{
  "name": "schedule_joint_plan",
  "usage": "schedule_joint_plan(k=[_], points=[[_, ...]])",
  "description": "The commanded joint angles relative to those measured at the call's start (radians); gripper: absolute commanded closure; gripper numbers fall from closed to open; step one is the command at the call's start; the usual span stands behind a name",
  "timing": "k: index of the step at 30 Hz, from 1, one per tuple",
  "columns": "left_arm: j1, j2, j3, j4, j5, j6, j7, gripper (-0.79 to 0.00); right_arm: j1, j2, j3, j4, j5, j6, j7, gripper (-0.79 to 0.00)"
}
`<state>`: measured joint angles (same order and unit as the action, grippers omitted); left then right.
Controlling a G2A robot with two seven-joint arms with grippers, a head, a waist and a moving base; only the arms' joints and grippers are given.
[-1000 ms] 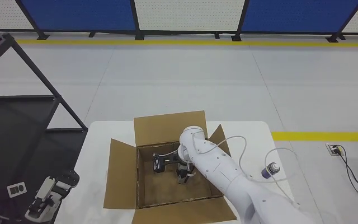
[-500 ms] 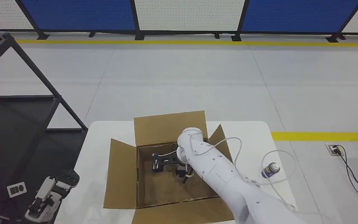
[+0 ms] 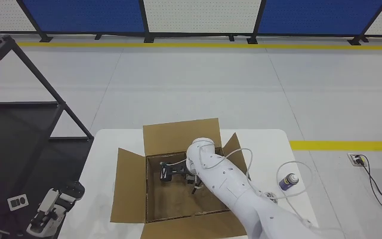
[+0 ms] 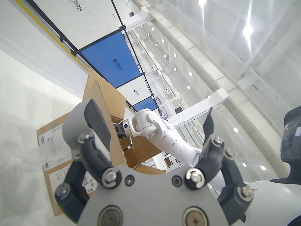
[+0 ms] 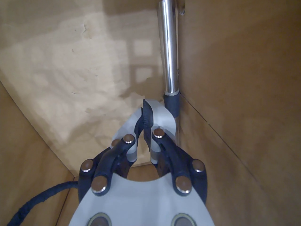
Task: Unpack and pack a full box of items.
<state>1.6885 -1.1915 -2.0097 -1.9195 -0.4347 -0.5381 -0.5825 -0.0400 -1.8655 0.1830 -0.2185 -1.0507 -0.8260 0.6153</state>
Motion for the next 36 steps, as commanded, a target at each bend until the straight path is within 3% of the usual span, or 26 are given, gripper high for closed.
schedule_joint_plan(k=[1, 6, 7, 8, 12, 36], points=[[0.0, 0.0, 0.0, 0.0, 0.0, 0.0, 0.0, -0.785, -0.001, -0.002, -0.001, -0.001, -0.01, 0.005, -0.007, 0.0], [0.0, 0.0, 0.0, 0.0, 0.0, 0.0, 0.0, -0.785, -0.009, -0.009, -0.011, -0.008, -0.055, 0.055, -0.016, 0.0], [0.0, 0.0, 0.0, 0.0, 0.0, 0.0, 0.0, -0.785, -0.011, -0.011, -0.012, -0.009, -0.06, 0.064, -0.014, -0.219], [0.0, 0.0, 0.0, 0.0, 0.0, 0.0, 0.0, -0.785, -0.012, -0.013, -0.012, -0.01, -0.064, 0.069, -0.011, -0.271], [0.0, 0.0, 0.0, 0.0, 0.0, 0.0, 0.0, -0.785, -0.014, -0.02, -0.009, -0.005, -0.073, 0.086, -0.003, -0.332], [0.0, 0.0, 0.0, 0.0, 0.0, 0.0, 0.0, -0.785, -0.037, -0.049, -0.002, 0.012, -0.148, 0.205, 0.024, -0.326]])
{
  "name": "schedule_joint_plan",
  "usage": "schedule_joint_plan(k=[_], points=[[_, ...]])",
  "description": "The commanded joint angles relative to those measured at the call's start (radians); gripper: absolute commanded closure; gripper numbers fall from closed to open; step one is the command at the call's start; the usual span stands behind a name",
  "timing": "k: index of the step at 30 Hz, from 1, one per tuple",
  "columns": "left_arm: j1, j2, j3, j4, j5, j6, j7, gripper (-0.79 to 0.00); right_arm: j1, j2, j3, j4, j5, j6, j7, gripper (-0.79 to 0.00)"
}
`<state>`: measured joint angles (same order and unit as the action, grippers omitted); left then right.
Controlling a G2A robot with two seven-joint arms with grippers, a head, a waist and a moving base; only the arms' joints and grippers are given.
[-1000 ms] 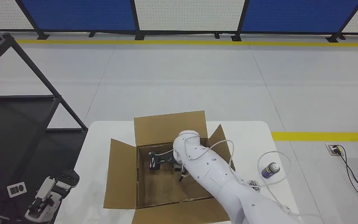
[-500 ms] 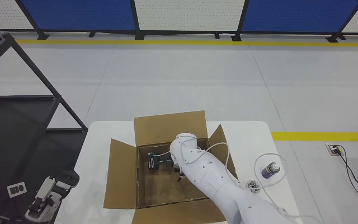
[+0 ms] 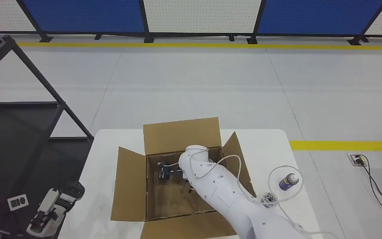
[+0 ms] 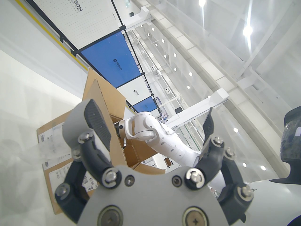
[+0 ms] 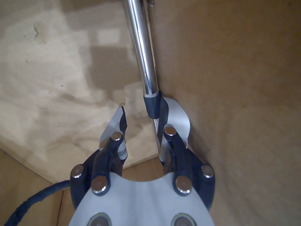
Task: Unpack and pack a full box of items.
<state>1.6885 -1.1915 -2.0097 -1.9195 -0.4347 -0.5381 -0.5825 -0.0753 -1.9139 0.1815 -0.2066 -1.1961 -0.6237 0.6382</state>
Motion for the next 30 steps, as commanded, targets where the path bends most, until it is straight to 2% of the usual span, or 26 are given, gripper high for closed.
schedule_joint_plan(k=[1, 13, 19, 22, 30], points=[[0.0, 0.0, 0.0, 0.0, 0.0, 0.0, 0.0, -0.785, -0.003, -0.002, 0.0, 0.0, -0.006, 0.008, 0.004, -0.329], [0.0, 0.0, 0.0, 0.0, 0.0, 0.0, 0.0, -0.785, -0.016, -0.014, 0.006, 0.005, -0.038, 0.071, 0.032, -0.357], [0.0, 0.0, 0.0, 0.0, 0.0, 0.0, 0.0, -0.785, -0.008, -0.017, 0.028, 0.023, -0.01, 0.017, 0.042, -0.413], [0.0, 0.0, 0.0, 0.0, 0.0, 0.0, 0.0, -0.785, -0.002, -0.017, 0.038, 0.032, 0.005, -0.016, 0.044, -0.502], [0.0, 0.0, 0.0, 0.0, 0.0, 0.0, 0.0, -0.785, 0.009, -0.014, 0.05, 0.032, 0.01, -0.111, 0.015, -0.489]])
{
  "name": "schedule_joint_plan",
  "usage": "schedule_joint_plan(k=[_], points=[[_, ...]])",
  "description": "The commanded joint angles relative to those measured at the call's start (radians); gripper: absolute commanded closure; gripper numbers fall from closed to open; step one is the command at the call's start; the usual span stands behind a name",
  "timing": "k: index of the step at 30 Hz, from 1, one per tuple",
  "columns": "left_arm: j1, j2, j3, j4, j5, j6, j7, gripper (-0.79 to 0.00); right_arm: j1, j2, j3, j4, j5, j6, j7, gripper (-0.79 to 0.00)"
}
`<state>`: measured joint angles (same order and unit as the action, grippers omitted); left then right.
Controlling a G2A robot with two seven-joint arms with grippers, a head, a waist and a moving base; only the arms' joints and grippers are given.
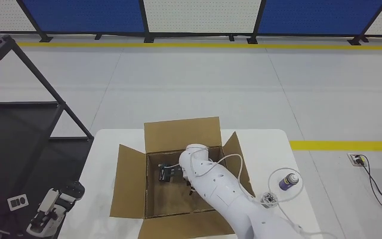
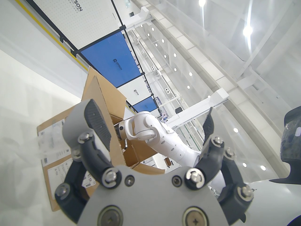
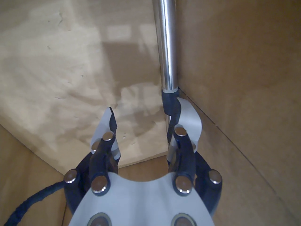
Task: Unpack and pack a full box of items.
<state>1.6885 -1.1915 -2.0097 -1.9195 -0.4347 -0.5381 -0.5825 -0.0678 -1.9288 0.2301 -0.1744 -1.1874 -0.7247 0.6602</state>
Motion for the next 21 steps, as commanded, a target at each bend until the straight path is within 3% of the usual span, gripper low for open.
schedule_joint_plan(k=[1, 6, 7, 9, 14, 21], points=[[0.0, 0.0, 0.0, 0.0, 0.0, 0.0, 0.0, -0.785, 0.003, 0.001, 0.003, 0.001, 0.002, -0.018, -0.014, -0.483], [0.0, 0.0, 0.0, 0.0, 0.0, 0.0, 0.0, -0.785, 0.009, 0.002, 0.008, 0.005, -0.004, -0.003, -0.014, -0.428], [0.0, 0.0, 0.0, 0.0, 0.0, 0.0, 0.0, -0.785, 0.008, 0.002, 0.009, 0.006, -0.005, 0.006, -0.008, -0.446], [0.0, 0.0, 0.0, 0.0, 0.0, 0.0, 0.0, -0.785, 0.008, 0.001, 0.013, 0.007, -0.002, 0.007, 0.004, -0.563], [0.0, 0.0, 0.0, 0.0, 0.0, 0.0, 0.0, -0.785, 0.01, 0.0, 0.02, 0.011, 0.002, -0.005, 0.018, -0.643], [0.0, 0.0, 0.0, 0.0, 0.0, 0.0, 0.0, -0.785, 0.017, 0.0, 0.033, 0.015, 0.015, -0.038, 0.029, -0.683]])
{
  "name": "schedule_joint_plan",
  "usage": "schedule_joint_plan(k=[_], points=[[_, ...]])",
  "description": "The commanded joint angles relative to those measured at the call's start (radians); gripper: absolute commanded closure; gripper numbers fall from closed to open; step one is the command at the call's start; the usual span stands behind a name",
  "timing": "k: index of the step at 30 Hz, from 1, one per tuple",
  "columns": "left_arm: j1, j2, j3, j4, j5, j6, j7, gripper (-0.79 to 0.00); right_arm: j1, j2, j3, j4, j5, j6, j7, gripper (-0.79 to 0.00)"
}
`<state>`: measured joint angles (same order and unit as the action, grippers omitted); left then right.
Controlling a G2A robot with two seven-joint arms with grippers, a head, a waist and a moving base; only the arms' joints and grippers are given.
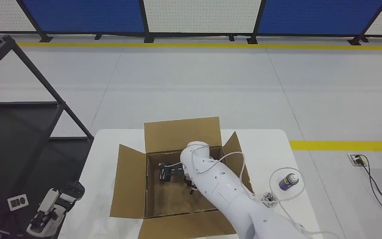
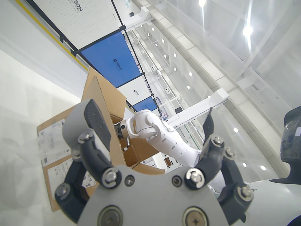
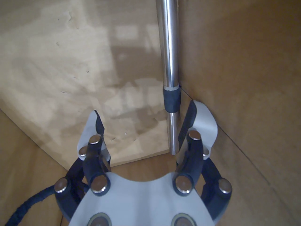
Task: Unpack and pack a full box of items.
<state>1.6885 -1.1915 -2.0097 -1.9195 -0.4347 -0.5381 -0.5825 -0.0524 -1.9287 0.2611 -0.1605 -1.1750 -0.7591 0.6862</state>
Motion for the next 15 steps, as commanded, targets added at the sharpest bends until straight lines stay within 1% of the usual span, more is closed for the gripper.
schedule_joint_plan(k=[1, 8, 12, 14, 15], points=[[0.0, 0.0, 0.0, 0.0, 0.0, 0.0, 0.0, -0.785, 0.003, 0.0, 0.004, 0.001, 0.005, -0.014, 0.006, -0.68], [0.0, 0.0, 0.0, 0.0, 0.0, 0.0, 0.0, -0.785, 0.013, -0.001, 0.022, 0.01, 0.035, -0.075, 0.033, -0.714], [0.0, 0.0, 0.0, 0.0, 0.0, 0.0, 0.0, -0.785, 0.012, -0.001, 0.025, 0.012, 0.035, -0.076, 0.042, -0.754], [0.0, 0.0, 0.0, 0.0, 0.0, 0.0, 0.0, -0.785, 0.011, -0.001, 0.027, 0.013, 0.035, -0.08, 0.048, -0.757], [0.0, 0.0, 0.0, 0.0, 0.0, 0.0, 0.0, -0.785, 0.01, -0.002, 0.027, 0.013, 0.034, -0.082, 0.053, -0.776]])
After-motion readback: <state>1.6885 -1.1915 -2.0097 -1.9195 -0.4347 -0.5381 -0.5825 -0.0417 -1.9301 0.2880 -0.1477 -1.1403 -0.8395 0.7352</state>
